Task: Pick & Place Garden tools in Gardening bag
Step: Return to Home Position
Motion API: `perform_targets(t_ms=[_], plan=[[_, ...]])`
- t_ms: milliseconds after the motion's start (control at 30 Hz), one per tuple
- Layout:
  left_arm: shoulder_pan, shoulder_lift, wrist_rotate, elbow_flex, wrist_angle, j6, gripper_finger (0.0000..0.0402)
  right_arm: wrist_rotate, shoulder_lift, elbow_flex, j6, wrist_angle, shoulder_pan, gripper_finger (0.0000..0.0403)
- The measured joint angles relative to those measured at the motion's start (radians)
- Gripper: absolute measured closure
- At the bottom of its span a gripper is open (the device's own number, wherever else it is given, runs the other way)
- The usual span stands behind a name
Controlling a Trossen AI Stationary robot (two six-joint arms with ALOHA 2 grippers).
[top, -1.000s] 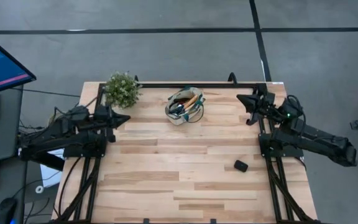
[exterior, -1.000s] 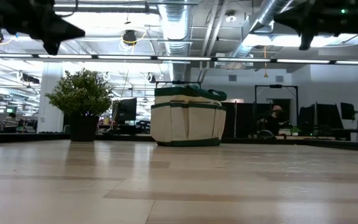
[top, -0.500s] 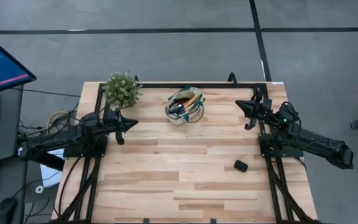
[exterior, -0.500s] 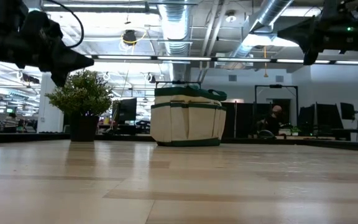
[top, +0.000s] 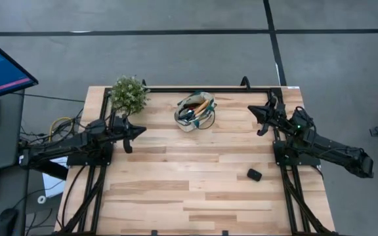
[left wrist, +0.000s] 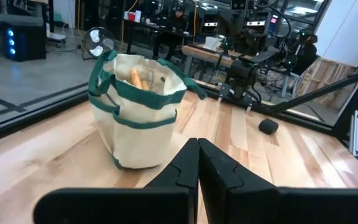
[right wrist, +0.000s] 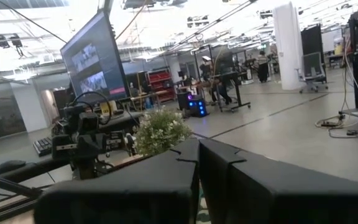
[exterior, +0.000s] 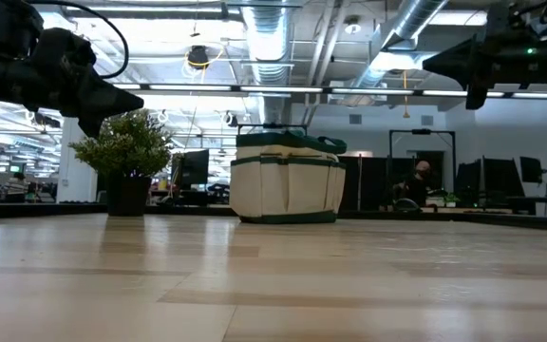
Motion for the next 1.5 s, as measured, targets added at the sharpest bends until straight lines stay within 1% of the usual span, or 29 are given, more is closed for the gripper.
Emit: perform_targets(t_ms=[367, 1500], plan=[[0.0, 0.0, -0.002, 0.0, 0.006, 0.0, 0.0388, 0.0, 0.0, 0.0, 0.0, -0.022, 0.0, 0.0403], [0.0, 0.001, -0.002, 0.0, 0.007, 0.0, 0.0389, 0.0, 0.0, 0.001, 0.0, -0.022, 0.0, 0.0403]])
